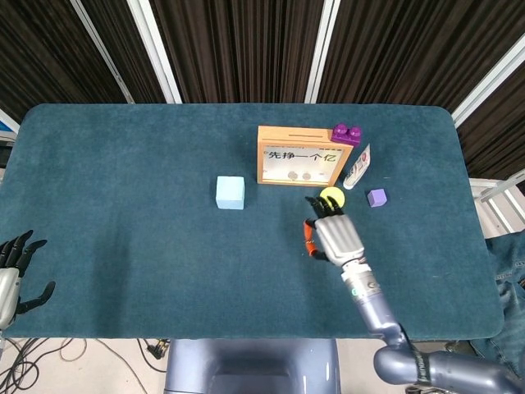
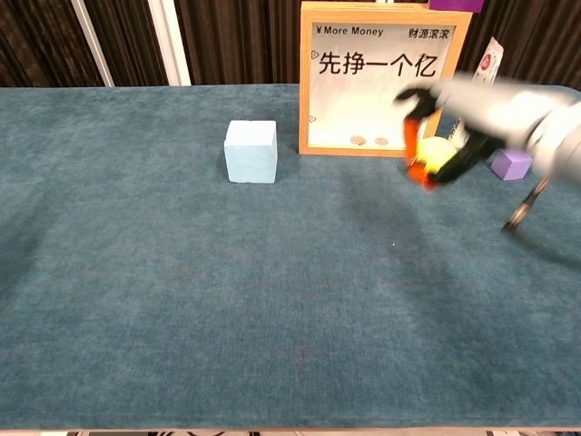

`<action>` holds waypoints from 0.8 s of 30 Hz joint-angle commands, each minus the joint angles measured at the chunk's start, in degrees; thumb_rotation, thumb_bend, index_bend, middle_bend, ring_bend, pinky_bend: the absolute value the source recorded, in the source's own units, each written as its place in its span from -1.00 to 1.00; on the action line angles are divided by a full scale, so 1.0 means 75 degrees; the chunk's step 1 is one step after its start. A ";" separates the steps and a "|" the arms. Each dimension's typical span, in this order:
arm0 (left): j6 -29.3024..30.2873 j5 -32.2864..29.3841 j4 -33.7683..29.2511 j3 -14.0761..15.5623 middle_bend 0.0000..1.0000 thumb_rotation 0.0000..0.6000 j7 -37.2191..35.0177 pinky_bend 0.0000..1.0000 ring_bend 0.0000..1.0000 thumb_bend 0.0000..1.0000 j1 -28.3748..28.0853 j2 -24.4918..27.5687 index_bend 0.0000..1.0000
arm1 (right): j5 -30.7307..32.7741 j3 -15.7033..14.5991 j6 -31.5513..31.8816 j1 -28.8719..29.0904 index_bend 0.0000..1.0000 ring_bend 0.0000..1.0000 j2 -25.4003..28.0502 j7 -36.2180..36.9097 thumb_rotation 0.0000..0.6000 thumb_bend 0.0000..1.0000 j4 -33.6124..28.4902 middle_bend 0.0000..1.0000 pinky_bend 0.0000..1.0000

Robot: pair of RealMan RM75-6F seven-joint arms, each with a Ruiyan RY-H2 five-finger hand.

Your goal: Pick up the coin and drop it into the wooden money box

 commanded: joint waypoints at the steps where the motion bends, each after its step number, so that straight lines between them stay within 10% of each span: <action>1: -0.0005 -0.0008 -0.0004 0.0002 -0.99 1.00 0.0009 -0.96 -1.00 -0.37 0.0001 -0.0001 -0.63 | 0.0582 0.0602 0.0408 0.0024 0.32 -0.91 0.0946 -0.0538 1.00 0.05 -0.0952 -0.81 -1.00; 12: 0.0001 -0.0045 -0.0035 -0.0011 -0.99 1.00 0.0015 -0.96 -1.00 -0.37 0.0008 0.0000 -0.61 | 0.2181 0.1794 0.0192 0.0957 0.43 -0.91 0.2366 -0.1158 1.00 0.05 -0.1564 -0.81 -1.00; 24: -0.0149 -0.0255 -0.0079 -0.0071 -0.99 1.00 -0.0079 -0.96 -1.00 -0.37 -0.0031 0.0019 -0.60 | 0.4028 0.2277 -0.0760 0.2629 0.50 -0.91 0.2441 -0.1505 1.00 0.05 -0.0071 -0.81 -1.00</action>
